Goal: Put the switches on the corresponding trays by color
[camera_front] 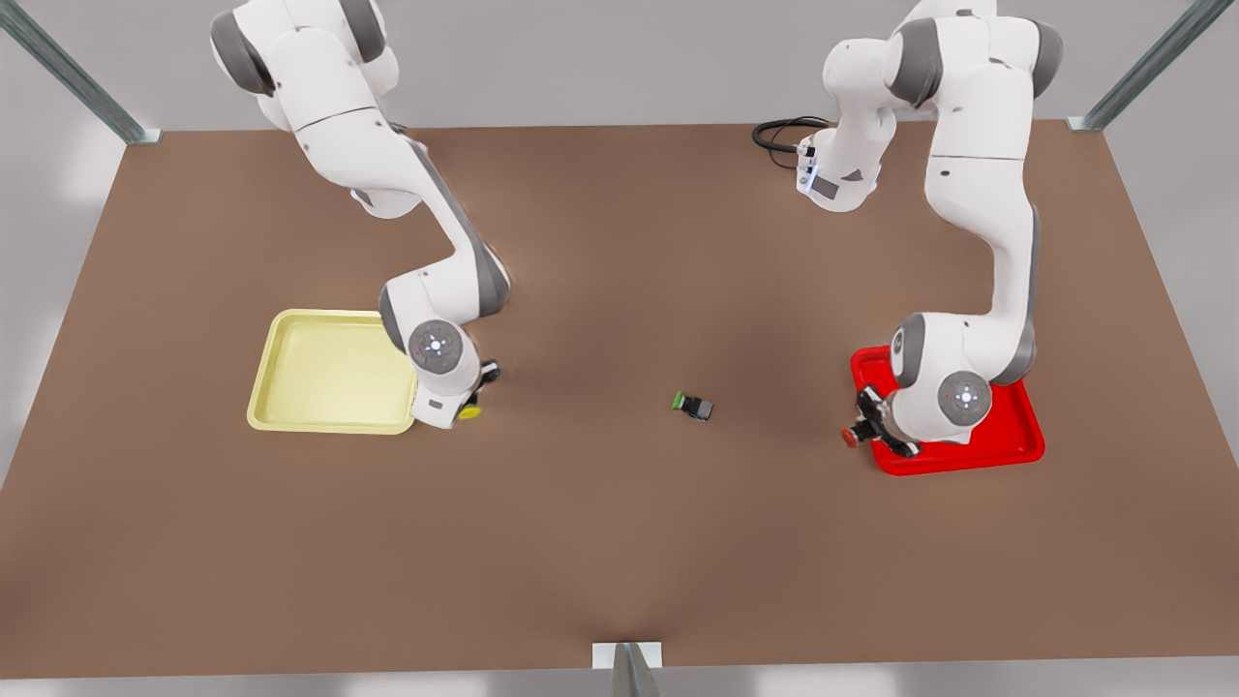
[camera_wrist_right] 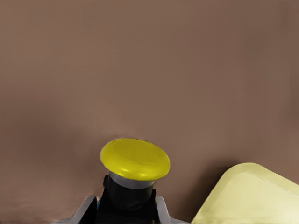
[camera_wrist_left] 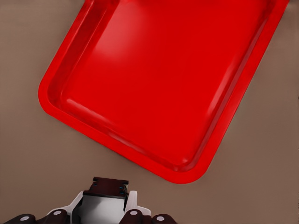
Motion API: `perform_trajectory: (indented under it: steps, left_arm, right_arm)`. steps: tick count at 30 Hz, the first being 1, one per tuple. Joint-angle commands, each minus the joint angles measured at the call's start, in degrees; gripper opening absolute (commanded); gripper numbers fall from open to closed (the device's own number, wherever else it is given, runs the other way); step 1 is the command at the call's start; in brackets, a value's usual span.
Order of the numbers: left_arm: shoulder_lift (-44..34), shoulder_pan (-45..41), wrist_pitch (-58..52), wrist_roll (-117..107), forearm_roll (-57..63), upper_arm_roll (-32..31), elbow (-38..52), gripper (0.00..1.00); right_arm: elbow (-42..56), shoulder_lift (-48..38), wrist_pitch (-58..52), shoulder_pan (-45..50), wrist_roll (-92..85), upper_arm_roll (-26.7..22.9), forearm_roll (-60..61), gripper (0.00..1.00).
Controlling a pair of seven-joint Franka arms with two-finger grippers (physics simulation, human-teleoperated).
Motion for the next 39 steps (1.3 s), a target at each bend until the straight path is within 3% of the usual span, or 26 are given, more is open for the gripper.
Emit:
perform_trajectory:
  steps: [1, 6, 7, 8, 9, 10, 13, 15, 17, 19, 22, 25, 33, 35, 39]
  left_arm:
    - [-0.8, 2.5, -0.9, 26.7, 2.8, 0.0, -1.2, 0.42]
    - [-1.7, 8.0, -0.7, 32.6, 5.4, 0.1, -4.1, 0.42]
    - [-1.7, 8.8, -0.6, 33.6, 6.3, 0.1, -4.4, 0.43]
    - [-1.8, 9.5, -0.2, 34.5, 6.4, 0.1, -5.5, 0.44]
    - [-2.3, 9.7, -0.2, 37.5, 6.6, 0.1, -7.0, 0.60]
    - [-2.5, 10.2, -0.2, 37.4, 7.5, 0.1, -8.0, 1.00]
    - [-2.5, 10.4, -0.7, 37.4, 7.7, -0.1, -7.7, 1.00]
    - [-4.6, 10.3, -12.2, 41.6, 6.9, -8.3, 0.5, 1.00]
    - [-3.3, 8.4, -36.0, 70.4, 1.7, -11.4, 18.3, 1.00]
    - [-3.1, 4.7, -40.7, 106.4, 4.6, -11.2, 29.4, 1.00]
    - [-4.3, 5.2, -52.9, 133.0, 5.2, -11.2, 38.4, 1.00]
    - [-15.9, 4.8, -42.5, 137.1, 3.5, -9.9, 27.4, 1.00]
    - [-14.9, 4.5, -45.5, 137.7, 3.4, -9.9, 30.2, 1.00]
    - [-14.9, 3.3, -45.7, 137.6, 0.5, -10.3, 30.2, 1.00]
    - [-15.0, 3.2, -45.2, 137.5, -1.3, -9.9, 32.1, 1.00]
  right_arm:
    - [-4.0, -2.4, -5.9, -3.7, -14.9, -1.4, -6.9, 0.46]
    - [-16.5, -3.3, 5.8, -8.0, -29.4, -9.2, -6.8, 0.47]
    - [-16.5, -3.2, 6.1, -8.1, -29.4, -9.8, -6.8, 0.55]
    - [-16.4, -3.2, 6.1, -8.1, -29.3, -9.9, -6.5, 1.00]
    - [-16.2, -3.2, 6.0, -8.1, -29.3, -9.9, -6.5, 1.00]
    - [-15.9, -3.2, 5.9, -8.1, -29.4, -9.9, -6.5, 1.00]
    - [-14.4, -3.3, 4.7, -7.7, -29.5, -9.9, -6.5, 1.00]
    - [-5.7, -3.3, -2.2, -7.6, -30.6, -9.9, -6.4, 1.00]
    - [4.0, -3.3, -3.1, -7.8, -30.4, -11.0, -0.3, 1.00]
    - [16.2, -3.1, -11.1, -7.7, -29.7, -14.0, 6.0, 1.00]
    - [29.5, -2.8, -31.8, -8.0, -13.5, -15.0, 6.0, 1.00]
    - [33.3, -3.4, -38.4, -8.1, -6.8, -14.5, 5.4, 1.00]
    - [32.7, -4.6, -38.4, -11.5, -6.5, -10.0, 3.8, 1.00]
    - [30.9, -10.5, -37.9, -16.0, -6.4, -2.8, 1.4, 1.00]
    - [28.0, -12.1, -36.9, -16.1, -6.2, -2.5, 1.4, 1.00]
